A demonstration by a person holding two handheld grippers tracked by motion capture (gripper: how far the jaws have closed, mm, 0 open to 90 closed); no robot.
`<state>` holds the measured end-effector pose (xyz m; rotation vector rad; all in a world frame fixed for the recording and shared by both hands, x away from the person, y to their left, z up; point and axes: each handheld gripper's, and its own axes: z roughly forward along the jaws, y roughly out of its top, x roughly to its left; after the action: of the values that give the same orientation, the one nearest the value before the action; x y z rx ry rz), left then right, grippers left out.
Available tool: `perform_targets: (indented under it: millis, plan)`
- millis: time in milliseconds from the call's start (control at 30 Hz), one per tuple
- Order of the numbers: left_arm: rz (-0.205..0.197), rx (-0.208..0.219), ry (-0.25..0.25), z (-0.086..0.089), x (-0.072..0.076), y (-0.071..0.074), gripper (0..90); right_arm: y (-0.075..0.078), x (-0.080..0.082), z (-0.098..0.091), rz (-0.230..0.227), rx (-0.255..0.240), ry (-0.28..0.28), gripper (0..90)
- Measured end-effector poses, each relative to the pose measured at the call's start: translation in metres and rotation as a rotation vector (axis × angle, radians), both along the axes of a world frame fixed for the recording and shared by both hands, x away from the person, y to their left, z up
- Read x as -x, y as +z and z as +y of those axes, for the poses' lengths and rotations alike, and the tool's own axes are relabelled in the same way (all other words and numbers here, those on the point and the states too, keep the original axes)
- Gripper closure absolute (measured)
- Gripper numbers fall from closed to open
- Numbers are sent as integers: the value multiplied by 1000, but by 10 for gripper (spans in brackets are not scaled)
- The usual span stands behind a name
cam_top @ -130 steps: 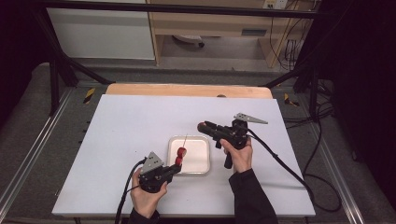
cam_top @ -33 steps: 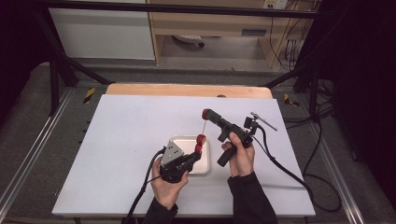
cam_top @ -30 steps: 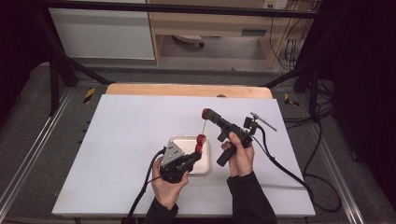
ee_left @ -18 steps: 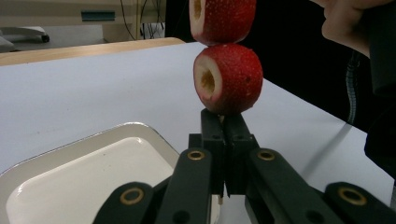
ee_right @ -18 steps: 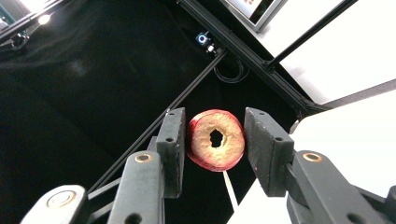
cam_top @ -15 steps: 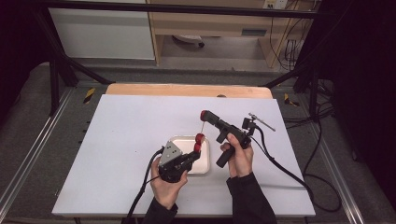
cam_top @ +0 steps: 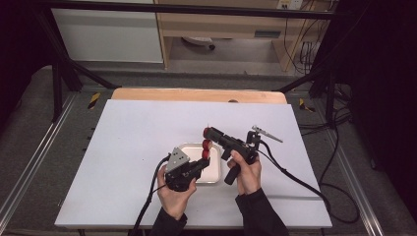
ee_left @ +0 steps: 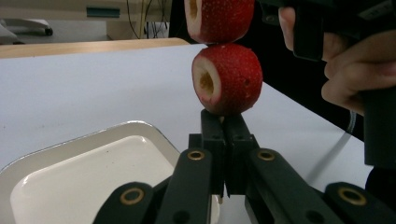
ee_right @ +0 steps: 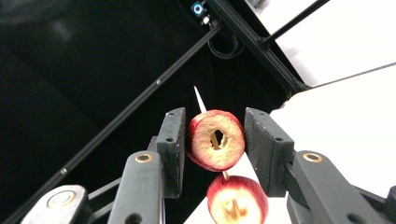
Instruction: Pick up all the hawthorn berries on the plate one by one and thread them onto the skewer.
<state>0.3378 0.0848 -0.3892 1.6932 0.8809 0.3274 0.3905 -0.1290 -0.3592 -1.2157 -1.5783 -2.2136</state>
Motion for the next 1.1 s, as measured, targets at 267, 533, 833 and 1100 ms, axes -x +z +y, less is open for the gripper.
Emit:
perform_targets:
  millis: [267, 533, 833, 1100]
  plan:
    - [1, -4, -13, 1, -1, -4, 888, -1, 3, 0, -21, 55, 13, 601]
    - [5, -19, -12, 10, -1, -7, 887, 6, 2, -7, -87, 180, -12, 443]
    - [23, -55, 2, 23, -3, -10, 887, 1, 3, -16, -123, 439, -9, 196]
    - [57, -73, 7, 37, -3, -12, 887, -12, 6, -27, -163, 676, 9, 62]
